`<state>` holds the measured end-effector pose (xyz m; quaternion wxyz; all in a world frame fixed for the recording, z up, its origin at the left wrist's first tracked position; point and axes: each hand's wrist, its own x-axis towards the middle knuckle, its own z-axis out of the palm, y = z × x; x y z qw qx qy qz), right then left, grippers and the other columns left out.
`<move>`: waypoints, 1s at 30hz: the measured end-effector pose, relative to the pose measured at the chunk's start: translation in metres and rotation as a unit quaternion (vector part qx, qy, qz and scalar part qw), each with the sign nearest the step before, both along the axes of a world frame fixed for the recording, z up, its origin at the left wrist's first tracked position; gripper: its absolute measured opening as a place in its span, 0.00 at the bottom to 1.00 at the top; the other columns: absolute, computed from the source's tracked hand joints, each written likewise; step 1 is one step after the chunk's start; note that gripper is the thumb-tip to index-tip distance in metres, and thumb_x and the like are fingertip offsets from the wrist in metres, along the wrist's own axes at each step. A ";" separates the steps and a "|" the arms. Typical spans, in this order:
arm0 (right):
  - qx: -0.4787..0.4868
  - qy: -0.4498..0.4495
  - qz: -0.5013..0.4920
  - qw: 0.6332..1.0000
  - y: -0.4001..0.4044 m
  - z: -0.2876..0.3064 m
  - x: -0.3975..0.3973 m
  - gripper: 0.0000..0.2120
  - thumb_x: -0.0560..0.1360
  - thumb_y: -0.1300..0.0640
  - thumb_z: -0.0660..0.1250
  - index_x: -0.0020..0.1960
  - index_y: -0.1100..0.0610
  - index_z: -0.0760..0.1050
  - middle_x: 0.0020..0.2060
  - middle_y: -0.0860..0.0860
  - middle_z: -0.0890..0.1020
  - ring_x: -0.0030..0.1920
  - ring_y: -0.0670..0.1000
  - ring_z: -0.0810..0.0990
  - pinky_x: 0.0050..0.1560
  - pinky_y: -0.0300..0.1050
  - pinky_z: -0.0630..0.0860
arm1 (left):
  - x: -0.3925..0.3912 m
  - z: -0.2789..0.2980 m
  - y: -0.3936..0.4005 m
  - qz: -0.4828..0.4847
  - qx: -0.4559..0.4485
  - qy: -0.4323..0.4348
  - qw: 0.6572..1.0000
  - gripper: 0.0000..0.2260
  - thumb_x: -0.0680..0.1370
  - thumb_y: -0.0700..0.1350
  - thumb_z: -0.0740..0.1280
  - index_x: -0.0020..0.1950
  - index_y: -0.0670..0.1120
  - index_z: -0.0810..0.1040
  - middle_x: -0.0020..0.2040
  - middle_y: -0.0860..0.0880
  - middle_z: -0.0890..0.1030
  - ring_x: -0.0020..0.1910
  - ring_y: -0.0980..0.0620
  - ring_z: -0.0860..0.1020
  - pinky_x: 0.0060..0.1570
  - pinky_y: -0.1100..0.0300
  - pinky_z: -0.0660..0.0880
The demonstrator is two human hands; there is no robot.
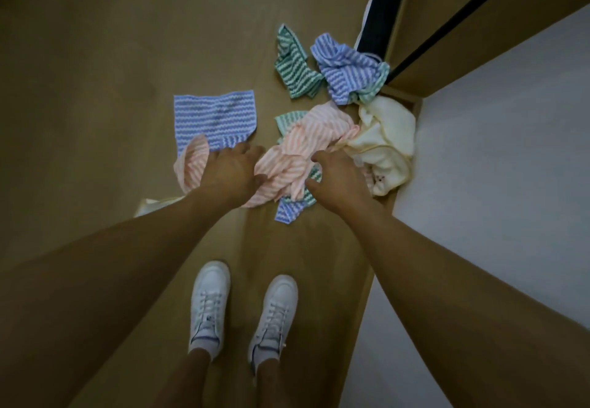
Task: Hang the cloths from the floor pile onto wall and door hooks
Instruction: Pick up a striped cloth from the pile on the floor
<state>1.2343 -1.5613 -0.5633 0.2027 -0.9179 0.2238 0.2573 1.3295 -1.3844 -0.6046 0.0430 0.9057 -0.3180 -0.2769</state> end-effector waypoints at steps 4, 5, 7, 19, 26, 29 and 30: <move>0.005 0.012 0.000 1.000 -0.006 -0.064 0.003 0.24 0.76 0.51 0.65 0.70 0.55 0.68 0.64 0.57 0.73 0.62 0.58 0.74 0.55 0.49 0.72 | 0.011 -0.063 -0.011 -0.025 0.014 0.008 1.000 0.27 0.77 0.56 0.66 0.74 0.50 0.65 0.71 0.44 0.70 0.64 0.38 0.73 0.61 0.44 0.69; 0.006 0.017 -0.001 1.000 -0.008 -0.077 0.004 0.24 0.76 0.51 0.65 0.70 0.55 0.68 0.64 0.57 0.73 0.62 0.58 0.74 0.56 0.49 0.72 | 0.013 -0.076 -0.015 -0.032 0.015 0.011 0.999 0.27 0.77 0.56 0.66 0.74 0.50 0.65 0.71 0.45 0.69 0.65 0.38 0.72 0.62 0.45 0.69; 0.008 0.024 0.007 1.000 -0.012 -0.101 0.007 0.24 0.76 0.51 0.66 0.70 0.55 0.68 0.64 0.58 0.73 0.62 0.58 0.74 0.56 0.50 0.72 | 0.014 -0.101 -0.025 -0.052 0.015 0.024 0.998 0.28 0.77 0.55 0.66 0.75 0.50 0.64 0.72 0.45 0.68 0.66 0.38 0.71 0.62 0.45 0.69; 0.021 0.017 0.029 0.999 -0.031 -0.154 0.005 0.26 0.75 0.47 0.66 0.70 0.54 0.68 0.64 0.56 0.73 0.61 0.57 0.75 0.56 0.50 0.73 | 0.030 -0.159 -0.084 -0.034 -0.025 0.245 0.969 0.45 0.73 0.37 0.72 0.80 0.50 0.46 0.70 0.38 0.70 0.66 0.40 0.73 0.60 0.51 0.72; 0.056 -0.004 0.003 0.998 -0.033 -0.122 0.008 0.27 0.75 0.50 0.68 0.71 0.56 0.67 0.66 0.56 0.72 0.64 0.57 0.73 0.59 0.50 0.71 | 0.033 -0.110 -0.079 -0.066 -0.015 0.123 0.990 0.28 0.72 0.35 0.70 0.72 0.40 0.68 0.65 0.39 0.75 0.62 0.42 0.75 0.58 0.55 0.71; 0.081 -0.012 -0.015 0.997 -0.025 -0.097 0.011 0.29 0.74 0.51 0.69 0.72 0.56 0.66 0.67 0.56 0.71 0.66 0.56 0.71 0.63 0.50 0.70 | 0.032 -0.077 -0.076 -0.113 0.047 0.065 0.990 0.19 0.75 0.36 0.66 0.66 0.40 0.74 0.62 0.40 0.76 0.61 0.41 0.75 0.58 0.54 0.69; 0.089 -0.011 -0.015 0.996 -0.022 -0.088 0.012 0.29 0.74 0.51 0.70 0.72 0.56 0.66 0.68 0.56 0.71 0.66 0.56 0.71 0.64 0.49 0.70 | 0.032 -0.065 -0.074 -0.132 0.064 0.051 0.988 0.17 0.76 0.37 0.65 0.64 0.40 0.74 0.62 0.40 0.76 0.61 0.41 0.75 0.59 0.54 0.68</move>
